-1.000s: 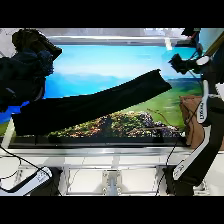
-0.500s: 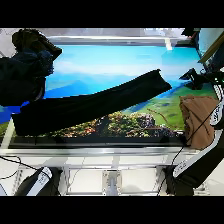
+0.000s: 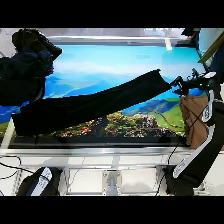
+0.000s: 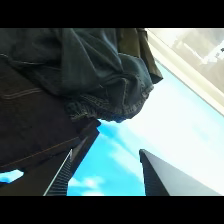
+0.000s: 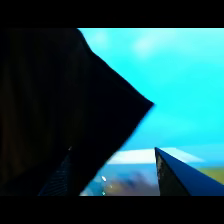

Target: Fold the clothes and pants, and hang the long-sleeved shirts on hangers.

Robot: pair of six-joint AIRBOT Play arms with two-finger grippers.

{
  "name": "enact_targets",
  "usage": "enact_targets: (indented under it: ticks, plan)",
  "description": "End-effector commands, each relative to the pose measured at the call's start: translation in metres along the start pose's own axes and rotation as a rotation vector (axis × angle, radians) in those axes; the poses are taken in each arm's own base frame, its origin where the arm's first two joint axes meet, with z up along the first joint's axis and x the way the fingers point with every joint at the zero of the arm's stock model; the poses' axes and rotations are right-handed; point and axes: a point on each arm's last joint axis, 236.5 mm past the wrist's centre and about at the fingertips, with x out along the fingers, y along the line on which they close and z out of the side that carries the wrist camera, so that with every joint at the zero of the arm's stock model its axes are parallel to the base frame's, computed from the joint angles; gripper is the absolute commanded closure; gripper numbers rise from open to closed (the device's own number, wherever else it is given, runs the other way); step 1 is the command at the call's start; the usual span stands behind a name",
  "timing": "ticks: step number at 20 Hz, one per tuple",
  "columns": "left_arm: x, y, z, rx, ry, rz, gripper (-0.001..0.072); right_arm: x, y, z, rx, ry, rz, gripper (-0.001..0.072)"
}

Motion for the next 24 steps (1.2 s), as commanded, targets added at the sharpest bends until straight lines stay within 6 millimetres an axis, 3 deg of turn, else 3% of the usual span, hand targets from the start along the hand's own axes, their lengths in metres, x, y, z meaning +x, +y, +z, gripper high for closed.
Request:
enact_targets:
  ticks: [1, 3, 8, 13, 15, 18, 20, 22, 23, 24]
  plan:
    - [-0.001, -0.006, -0.002, 0.007, 0.004, -0.014, 0.0204, 0.017, -0.005, 0.014, 0.013, -0.049, 0.028, 0.0127]
    - [-0.001, -0.006, -0.002, 0.007, 0.004, -0.014, 0.0204, 0.02, -0.004, 0.018, 0.023, -0.065, 0.043, 0.017]
    - [-0.001, -0.006, -0.002, 0.007, 0.004, -0.014, 0.0204, 0.027, 0.012, 0.019, -0.005, -0.043, 0.077, 0.017]
    - [-0.001, -0.006, -0.002, 0.007, 0.004, -0.014, 0.0205, 0.041, 0.027, 0.0, -0.052, 0.022, 0.07, 0.0171]
    - [-0.001, -0.006, -0.002, 0.008, 0.005, -0.014, 0.0205, 0.041, 0.027, -0.001, -0.053, 0.024, 0.071, 0.0259]
    - [-0.001, -0.006, -0.002, 0.007, 0.005, -0.014, 0.0205, 0.042, 0.031, -0.002, -0.077, 0.028, 0.079, 0.0314]
    - [-0.001, -0.006, -0.002, 0.007, 0.005, -0.014, 0.0205, 0.043, 0.033, -0.002, -0.083, 0.027, 0.085, 0.0457]
    - [-0.001, -0.006, -0.002, 0.007, 0.005, -0.014, 0.0205, 0.039, 0.038, 0.004, -0.078, 0.003, 0.106, 0.0644]
    - [-0.001, -0.006, -0.002, 0.007, 0.005, -0.014, 0.0205, 0.033, 0.042, 0.009, -0.081, -0.014, 0.119, 0.0701]
    - [-0.001, -0.006, -0.002, 0.008, 0.005, -0.013, 0.0205, 0.025, 0.045, 0.014, -0.093, -0.033, 0.127, 0.0701]
